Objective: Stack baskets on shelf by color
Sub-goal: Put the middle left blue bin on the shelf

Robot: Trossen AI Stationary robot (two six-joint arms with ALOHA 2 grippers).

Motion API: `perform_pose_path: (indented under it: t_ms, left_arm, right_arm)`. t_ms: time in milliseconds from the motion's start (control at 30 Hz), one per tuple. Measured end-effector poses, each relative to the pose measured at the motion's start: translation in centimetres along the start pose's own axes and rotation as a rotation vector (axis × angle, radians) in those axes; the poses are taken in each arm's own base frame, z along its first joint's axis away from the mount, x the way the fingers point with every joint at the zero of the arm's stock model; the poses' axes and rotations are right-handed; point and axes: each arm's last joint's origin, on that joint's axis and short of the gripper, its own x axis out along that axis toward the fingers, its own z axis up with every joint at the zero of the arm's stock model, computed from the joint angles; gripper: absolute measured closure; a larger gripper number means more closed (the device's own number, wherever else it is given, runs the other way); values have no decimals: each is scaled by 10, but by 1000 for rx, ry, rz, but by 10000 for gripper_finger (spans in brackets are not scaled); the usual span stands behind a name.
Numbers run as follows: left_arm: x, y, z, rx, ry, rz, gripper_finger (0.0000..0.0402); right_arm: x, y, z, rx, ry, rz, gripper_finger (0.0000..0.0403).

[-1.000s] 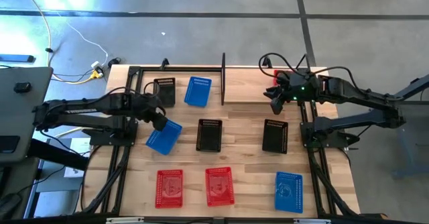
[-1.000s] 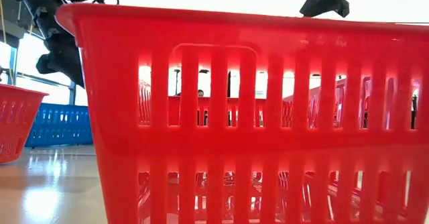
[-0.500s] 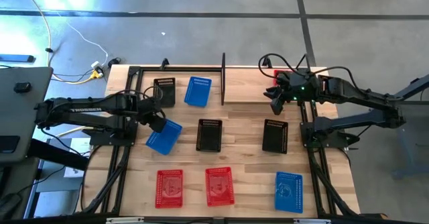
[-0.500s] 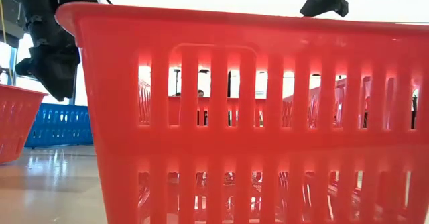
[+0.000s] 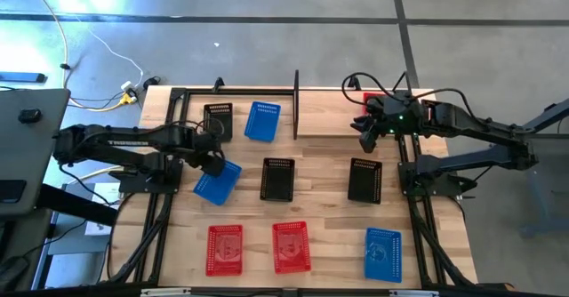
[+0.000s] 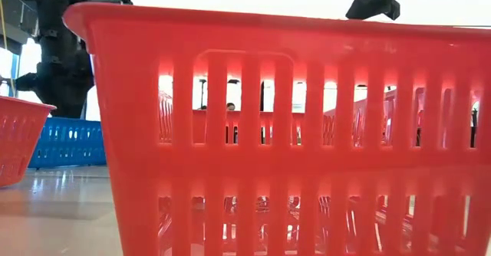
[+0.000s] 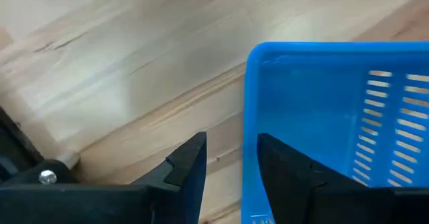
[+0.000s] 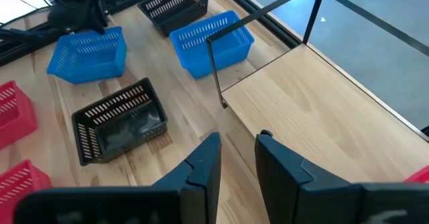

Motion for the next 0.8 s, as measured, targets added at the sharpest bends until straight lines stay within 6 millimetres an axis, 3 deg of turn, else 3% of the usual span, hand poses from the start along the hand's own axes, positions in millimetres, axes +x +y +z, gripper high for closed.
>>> perform_pose_path:
  t_ms: [267, 600, 800]
  left_arm:
    - [13, -5, 2, -27, 82, 49, 291]
    - [15, -9, -1, -78, 101, 53, 391]
    - [12, -11, -4, -116, 89, 37, 394]
  right_arm:
    - [0, 0, -1, -2, 7, -3, 324]
    - [0, -1, -1, -3, 14, -4, 324]
    - [0, 1, -2, -3, 24, 33, 324]
